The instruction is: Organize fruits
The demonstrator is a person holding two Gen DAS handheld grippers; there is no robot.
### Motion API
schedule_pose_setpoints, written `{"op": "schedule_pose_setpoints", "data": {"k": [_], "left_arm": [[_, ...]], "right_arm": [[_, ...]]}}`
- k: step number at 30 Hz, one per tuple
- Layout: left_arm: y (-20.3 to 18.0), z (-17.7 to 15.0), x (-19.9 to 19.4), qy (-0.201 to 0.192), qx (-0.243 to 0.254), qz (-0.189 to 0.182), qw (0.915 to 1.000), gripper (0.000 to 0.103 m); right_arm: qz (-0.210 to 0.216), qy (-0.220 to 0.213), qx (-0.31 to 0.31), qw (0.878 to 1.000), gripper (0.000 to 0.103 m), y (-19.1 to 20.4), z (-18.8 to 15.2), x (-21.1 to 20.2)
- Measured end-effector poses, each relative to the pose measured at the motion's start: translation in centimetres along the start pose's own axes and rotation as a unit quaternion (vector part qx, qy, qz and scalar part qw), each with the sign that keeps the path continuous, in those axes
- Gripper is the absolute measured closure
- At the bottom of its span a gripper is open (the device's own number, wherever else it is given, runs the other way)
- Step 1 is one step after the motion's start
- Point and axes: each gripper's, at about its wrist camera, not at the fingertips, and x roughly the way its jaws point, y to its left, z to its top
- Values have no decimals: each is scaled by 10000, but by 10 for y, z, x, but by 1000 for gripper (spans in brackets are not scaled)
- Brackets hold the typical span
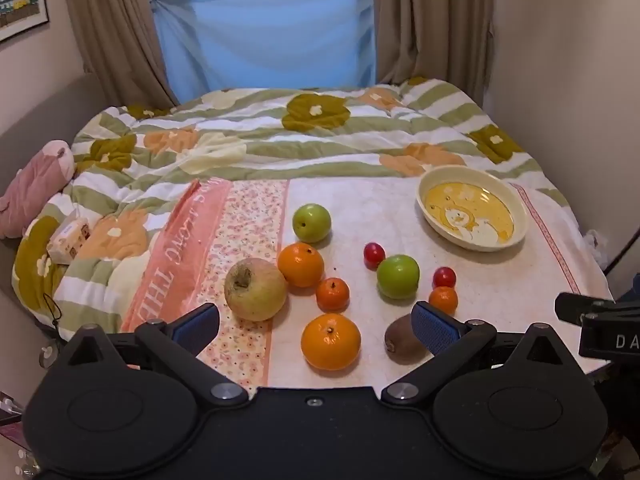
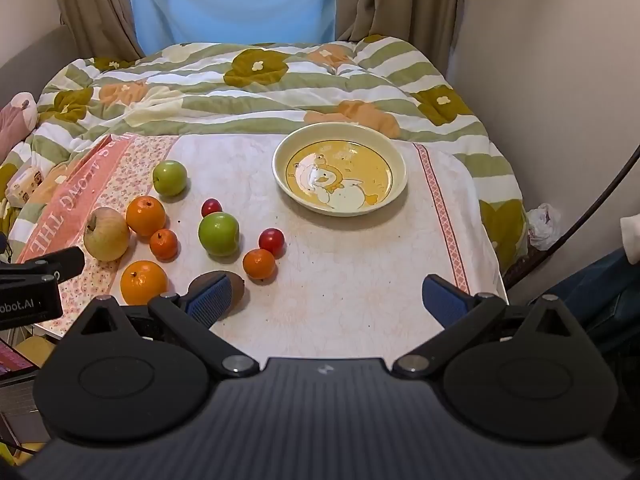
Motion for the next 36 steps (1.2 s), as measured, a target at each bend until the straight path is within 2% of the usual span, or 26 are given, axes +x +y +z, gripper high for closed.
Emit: {"op": "schedule_pose_setpoints", "data": {"k": [2,3,6,8,36], "left_arm": [[-4,-1,-3,-6,84,67,9999,0],[-6,1,-1,123,62,88,9999,0],[-2,0,2,97,-81,-27,9999,0],[-5,0,6,145,-37,30,9999,0],[-1,0,-4,16,-90,32,10000,0]], "right_arm": [[44,62,15,10000,0,-1,1,0],[50,46,4,10000,0,-1,1,-1],[26,15,-31,10000,0,-1,1,0],[42,16,-12,10000,0,-2,0,-1],[27,-9,45,10000,0,-8,-1,-2]]}}
